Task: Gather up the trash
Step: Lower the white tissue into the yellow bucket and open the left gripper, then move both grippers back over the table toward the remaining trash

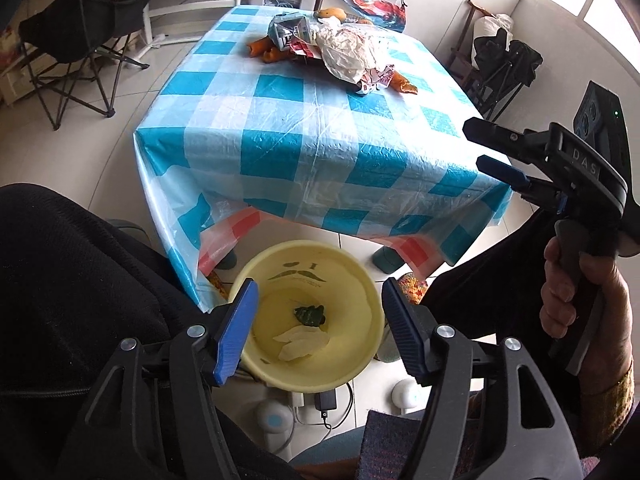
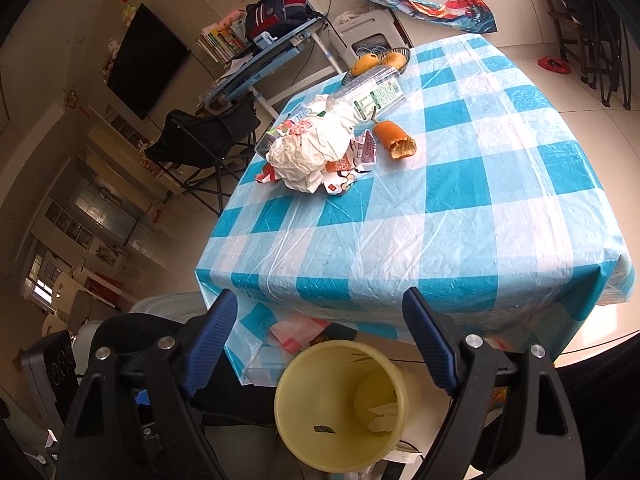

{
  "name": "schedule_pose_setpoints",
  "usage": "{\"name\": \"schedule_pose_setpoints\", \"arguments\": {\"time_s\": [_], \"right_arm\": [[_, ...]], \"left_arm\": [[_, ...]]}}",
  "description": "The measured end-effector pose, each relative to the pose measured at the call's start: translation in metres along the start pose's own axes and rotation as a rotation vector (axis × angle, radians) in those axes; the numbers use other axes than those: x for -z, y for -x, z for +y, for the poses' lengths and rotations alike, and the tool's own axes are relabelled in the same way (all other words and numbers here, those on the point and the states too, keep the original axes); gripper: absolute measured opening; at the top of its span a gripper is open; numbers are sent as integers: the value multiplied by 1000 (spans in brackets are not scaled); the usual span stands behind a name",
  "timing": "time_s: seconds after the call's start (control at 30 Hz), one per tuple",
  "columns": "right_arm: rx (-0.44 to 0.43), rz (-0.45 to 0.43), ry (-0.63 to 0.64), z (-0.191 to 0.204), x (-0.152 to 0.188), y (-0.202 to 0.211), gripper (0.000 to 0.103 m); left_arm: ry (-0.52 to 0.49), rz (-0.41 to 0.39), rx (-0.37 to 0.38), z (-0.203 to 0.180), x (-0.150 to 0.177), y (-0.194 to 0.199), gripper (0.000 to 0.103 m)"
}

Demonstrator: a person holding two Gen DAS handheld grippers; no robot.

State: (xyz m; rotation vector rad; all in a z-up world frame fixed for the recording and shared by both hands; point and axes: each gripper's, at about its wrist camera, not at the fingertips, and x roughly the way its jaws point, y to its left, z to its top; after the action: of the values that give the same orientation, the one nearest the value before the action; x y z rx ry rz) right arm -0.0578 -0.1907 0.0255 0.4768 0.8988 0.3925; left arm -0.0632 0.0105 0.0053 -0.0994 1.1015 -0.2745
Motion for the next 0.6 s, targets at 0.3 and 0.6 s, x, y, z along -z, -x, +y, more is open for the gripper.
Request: {"name": "schedule_pose_setpoints", "arguments": {"time_s": [0.3,0.6], "right_arm": [[68,-17,-5,-12,9,5,83],[143,-113,127,12,11,5,83]], "left_arm": [[-8,-38,46,-4,-14,-9,63],[-47,-271,28,-7,-79,-1,73]]}}
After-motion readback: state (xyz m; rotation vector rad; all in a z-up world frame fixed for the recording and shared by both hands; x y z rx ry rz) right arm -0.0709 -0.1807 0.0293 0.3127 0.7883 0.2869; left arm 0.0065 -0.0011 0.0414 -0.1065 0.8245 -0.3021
